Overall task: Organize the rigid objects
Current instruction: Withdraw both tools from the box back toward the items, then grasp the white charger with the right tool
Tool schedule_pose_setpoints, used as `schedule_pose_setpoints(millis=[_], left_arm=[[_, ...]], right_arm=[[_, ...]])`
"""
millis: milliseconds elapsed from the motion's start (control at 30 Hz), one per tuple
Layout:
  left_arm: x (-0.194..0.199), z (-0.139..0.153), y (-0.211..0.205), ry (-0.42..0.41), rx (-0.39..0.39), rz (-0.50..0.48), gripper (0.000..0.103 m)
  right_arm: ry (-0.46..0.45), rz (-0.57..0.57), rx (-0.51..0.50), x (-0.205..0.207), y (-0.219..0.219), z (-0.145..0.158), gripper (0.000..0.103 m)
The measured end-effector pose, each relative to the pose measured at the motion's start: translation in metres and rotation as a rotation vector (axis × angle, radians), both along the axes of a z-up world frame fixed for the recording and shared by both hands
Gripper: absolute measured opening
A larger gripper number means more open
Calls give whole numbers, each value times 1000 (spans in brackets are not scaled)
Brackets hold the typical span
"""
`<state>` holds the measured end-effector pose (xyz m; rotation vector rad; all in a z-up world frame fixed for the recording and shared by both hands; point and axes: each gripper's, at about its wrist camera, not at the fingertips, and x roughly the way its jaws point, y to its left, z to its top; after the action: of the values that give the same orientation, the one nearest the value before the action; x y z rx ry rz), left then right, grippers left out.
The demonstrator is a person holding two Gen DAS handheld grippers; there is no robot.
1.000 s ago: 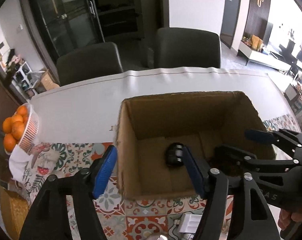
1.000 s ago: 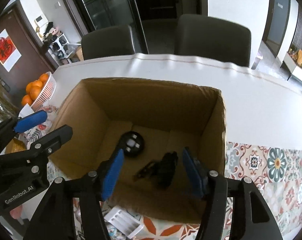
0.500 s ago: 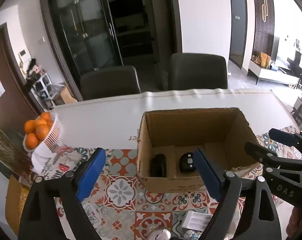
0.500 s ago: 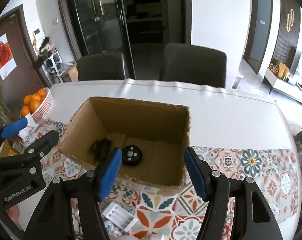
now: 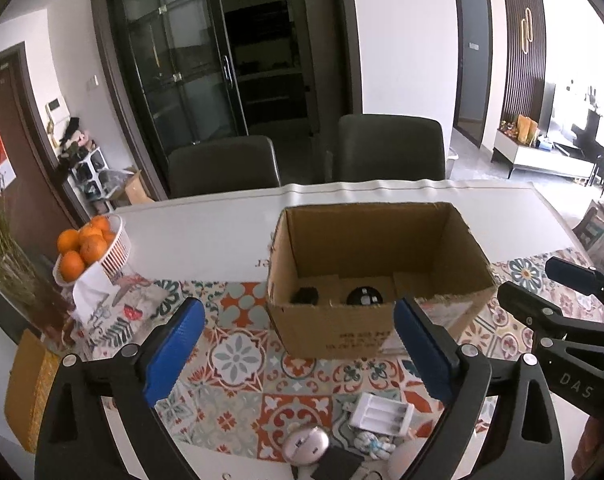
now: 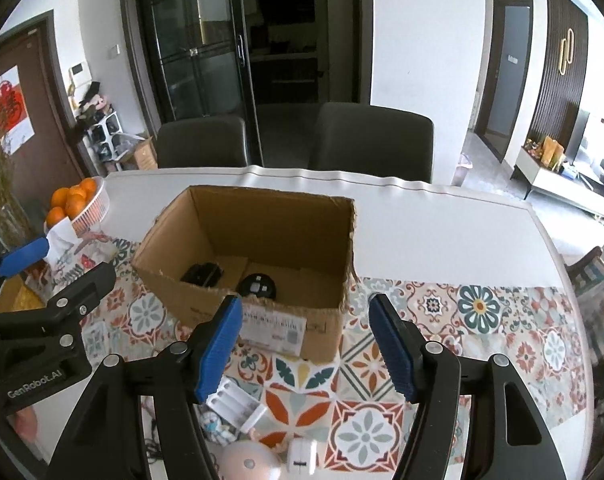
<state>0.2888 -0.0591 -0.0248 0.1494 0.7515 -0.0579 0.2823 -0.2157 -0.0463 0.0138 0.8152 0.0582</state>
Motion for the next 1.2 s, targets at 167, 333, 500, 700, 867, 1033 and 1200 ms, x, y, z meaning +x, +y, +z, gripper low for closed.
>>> schedule_pose_setpoints(millis=[167,333,500,700,867,1033,1200], left_arm=[[-15,-7,0,10,-2,0,97],[-29,-17,-2,26,5,-3,97],[-37,-32,-2,64,5,-10,97],[-46,-52,-2,121,2,-17,97],[-50,-67,-4,165,0,-16,97],[-52,-80,-4,197,11,-14,97],[-56,-95,-5,234,24,-19,97]], right_arm=[[5,0,12,-15,-2,-7,66],[25,9,8,-28,-2,-20,66],[51,18,14,-37,-1,-33,66],[99,32,18,-47,-1,-54,66],[135,39,29,-51,-1,-68,66],[171,48,28,-55,1,-81,66],[215,63,36,-57,1,-97,65]])
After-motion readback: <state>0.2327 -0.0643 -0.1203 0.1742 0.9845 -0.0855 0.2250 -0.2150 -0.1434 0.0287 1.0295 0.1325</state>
